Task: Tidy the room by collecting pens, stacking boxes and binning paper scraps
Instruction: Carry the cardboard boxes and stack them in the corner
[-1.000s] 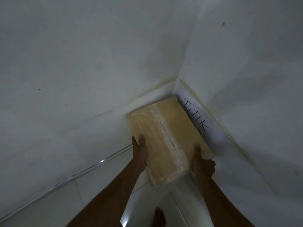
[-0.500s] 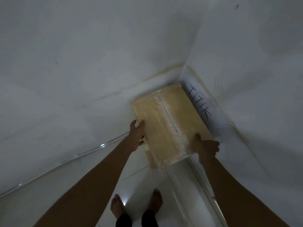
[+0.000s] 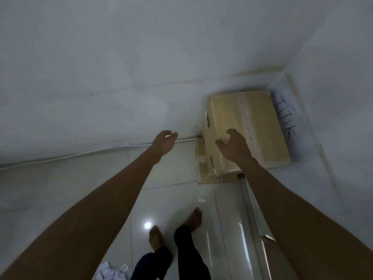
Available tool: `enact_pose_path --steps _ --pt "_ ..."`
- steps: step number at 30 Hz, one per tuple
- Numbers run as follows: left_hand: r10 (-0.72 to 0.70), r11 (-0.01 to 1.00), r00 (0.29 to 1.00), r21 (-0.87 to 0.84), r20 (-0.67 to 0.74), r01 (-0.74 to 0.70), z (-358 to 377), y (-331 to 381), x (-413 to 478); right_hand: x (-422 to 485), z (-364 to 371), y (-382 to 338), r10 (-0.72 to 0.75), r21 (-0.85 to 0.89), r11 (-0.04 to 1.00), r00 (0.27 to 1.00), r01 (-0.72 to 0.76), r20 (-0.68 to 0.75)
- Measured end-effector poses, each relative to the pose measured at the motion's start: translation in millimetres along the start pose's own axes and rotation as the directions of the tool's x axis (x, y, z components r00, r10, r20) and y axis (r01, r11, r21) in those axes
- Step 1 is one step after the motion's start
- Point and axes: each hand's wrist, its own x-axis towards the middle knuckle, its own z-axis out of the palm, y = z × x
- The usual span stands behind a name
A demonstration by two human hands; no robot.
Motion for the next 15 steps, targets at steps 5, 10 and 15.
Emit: enact_pose_path --steps 5,10,15 --pt "-0.026 1.000 0.998 0.005 -0.049 0.026 -39.4 -38.5 -26.2 -21.3 27.3 -26.2 -0.073 -0.079 0.994 0.991 0.082 0.112" --pt "-0.033 0.999 0.996 -0.042 -0.089 0.029 -67.6 -98.5 -61.9 -57.0 68.5 -41.5 -0.158 -0.132 0.976 0.978 0.175 0.135" --pt "-0.085 0.994 0.986 -0.081 -0.142 0.074 -88.0 -163.8 -114.5 -106.9 110.2 -45.2 -0.202 -0.170 0.957 0.961 0.235 0.191"
